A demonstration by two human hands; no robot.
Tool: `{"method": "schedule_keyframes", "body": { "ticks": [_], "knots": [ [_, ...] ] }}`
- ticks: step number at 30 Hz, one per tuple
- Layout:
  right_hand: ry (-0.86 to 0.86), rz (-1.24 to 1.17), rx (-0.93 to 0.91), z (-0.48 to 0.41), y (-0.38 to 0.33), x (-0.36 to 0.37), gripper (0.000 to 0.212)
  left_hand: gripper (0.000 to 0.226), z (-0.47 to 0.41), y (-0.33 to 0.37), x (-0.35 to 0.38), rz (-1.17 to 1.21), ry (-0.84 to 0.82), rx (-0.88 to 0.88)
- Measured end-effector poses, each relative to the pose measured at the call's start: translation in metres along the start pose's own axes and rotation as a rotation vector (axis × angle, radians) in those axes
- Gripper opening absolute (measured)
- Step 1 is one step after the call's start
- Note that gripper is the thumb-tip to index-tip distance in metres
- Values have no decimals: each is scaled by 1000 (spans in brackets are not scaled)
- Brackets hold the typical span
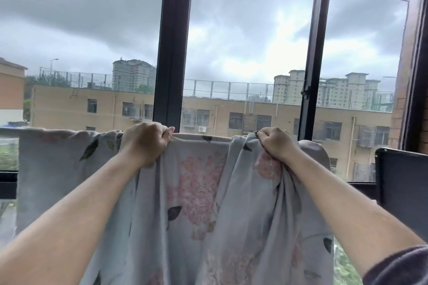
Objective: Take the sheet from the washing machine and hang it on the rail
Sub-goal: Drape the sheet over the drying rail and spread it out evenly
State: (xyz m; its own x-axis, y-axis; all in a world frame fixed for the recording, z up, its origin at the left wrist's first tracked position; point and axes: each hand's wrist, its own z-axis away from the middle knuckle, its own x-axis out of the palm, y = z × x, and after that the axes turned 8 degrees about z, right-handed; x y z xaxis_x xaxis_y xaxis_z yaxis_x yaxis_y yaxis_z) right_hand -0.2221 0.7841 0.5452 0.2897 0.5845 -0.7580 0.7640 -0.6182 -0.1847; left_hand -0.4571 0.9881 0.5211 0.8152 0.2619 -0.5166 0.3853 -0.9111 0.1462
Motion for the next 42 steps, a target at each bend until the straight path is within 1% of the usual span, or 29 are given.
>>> {"method": "schedule_keyframes", "body": {
  "ticks": [2,4,7,9,11,13,15,17,19,20,22,23,25,27,29,31,33,37,39,42],
  "knots": [
    [30,37,-24,5,-2,1,27,41,4,3,0,-33,11,-1],
    [94,115,-56,14,-2,2,28,41,6,6,1,-54,15,7],
    [203,253,-148,35,-4,17,43,38,14,7,7,-54,37,31],
    [252,280,-244,55,-13,35,52,38,26,7,10,-92,45,39],
    [306,296,-292,73,-23,49,55,41,37,9,11,-152,50,50],
    [330,297,-312,84,-38,57,57,44,41,8,5,-202,21,58],
    [332,269,-341,85,-55,58,56,43,37,7,-3,-201,-23,94],
    [312,203,-399,80,-84,55,55,43,36,0,-13,-196,-61,159],
    [263,160,-428,70,-112,51,61,41,35,-8,-20,-138,-56,203],
    [258,124,-416,65,-126,49,65,38,35,-16,-25,-98,-43,214],
    [315,82,-346,57,-141,48,68,36,34,-32,-32,-48,-15,195],
    [352,104,-320,55,-145,50,66,40,33,-44,-37,-53,-10,181],
    [427,132,-279,55,-151,58,56,53,33,-71,-49,-69,-26,176],
    [510,150,-243,57,-155,60,47,53,34,-97,-61,-89,-17,157],
    [541,151,-194,57,-155,61,44,49,38,-121,-73,-143,23,140],
    [570,149,-167,57,-158,62,43,52,41,-142,-85,-193,48,131],
    [590,156,-157,57,-164,64,43,53,43,-160,-94,-195,80,119],
    [617,159,-147,58,-180,66,44,50,45,-172,-98,-206,85,59],
    [621,160,-184,58,-195,69,44,51,46,-170,-96,-204,100,63],
    [646,158,-263,58,-239,82,41,54,43,-162,-88,-227,118,91]
  ]
}}
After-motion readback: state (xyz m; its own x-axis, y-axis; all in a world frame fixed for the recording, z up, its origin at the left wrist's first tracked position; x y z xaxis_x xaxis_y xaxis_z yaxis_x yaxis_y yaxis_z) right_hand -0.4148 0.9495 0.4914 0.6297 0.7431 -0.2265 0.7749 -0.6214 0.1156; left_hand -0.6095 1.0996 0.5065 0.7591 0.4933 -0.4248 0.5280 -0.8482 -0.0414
